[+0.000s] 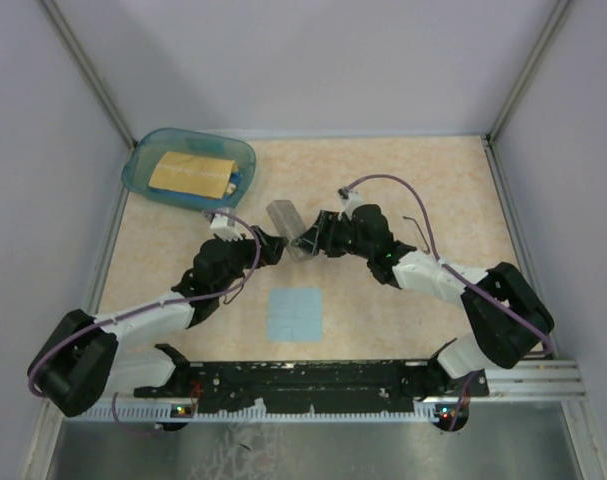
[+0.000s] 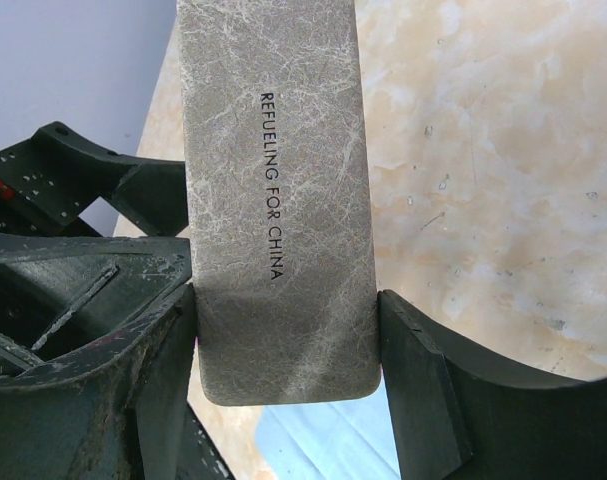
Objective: Organize the sunglasses
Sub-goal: Open the sunglasses case.
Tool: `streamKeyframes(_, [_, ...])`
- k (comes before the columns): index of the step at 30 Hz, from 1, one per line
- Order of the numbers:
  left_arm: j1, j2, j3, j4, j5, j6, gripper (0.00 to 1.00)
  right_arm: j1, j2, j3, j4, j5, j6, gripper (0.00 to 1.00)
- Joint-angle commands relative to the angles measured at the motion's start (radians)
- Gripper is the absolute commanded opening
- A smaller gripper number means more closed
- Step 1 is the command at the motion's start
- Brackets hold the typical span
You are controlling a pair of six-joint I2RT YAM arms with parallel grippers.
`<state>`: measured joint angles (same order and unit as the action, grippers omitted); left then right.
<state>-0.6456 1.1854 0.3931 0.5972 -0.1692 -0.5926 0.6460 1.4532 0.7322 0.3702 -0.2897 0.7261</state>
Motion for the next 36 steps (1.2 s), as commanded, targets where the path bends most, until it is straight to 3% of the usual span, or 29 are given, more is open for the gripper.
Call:
streamKeyframes(1, [-0.008, 0.031, -0.025, -0.015, -0.014, 0.004, 1.0, 0.009, -0.057, 0.029, 0.147, -0.075, 0.027, 0.0])
streamKeyframes(36, [-0.008, 0.195, 0.018, -0.006, -0.03, 0.013, 1.0, 0.006, -0.051, 0.038, 0.194, -0.138, 0.058, 0.0])
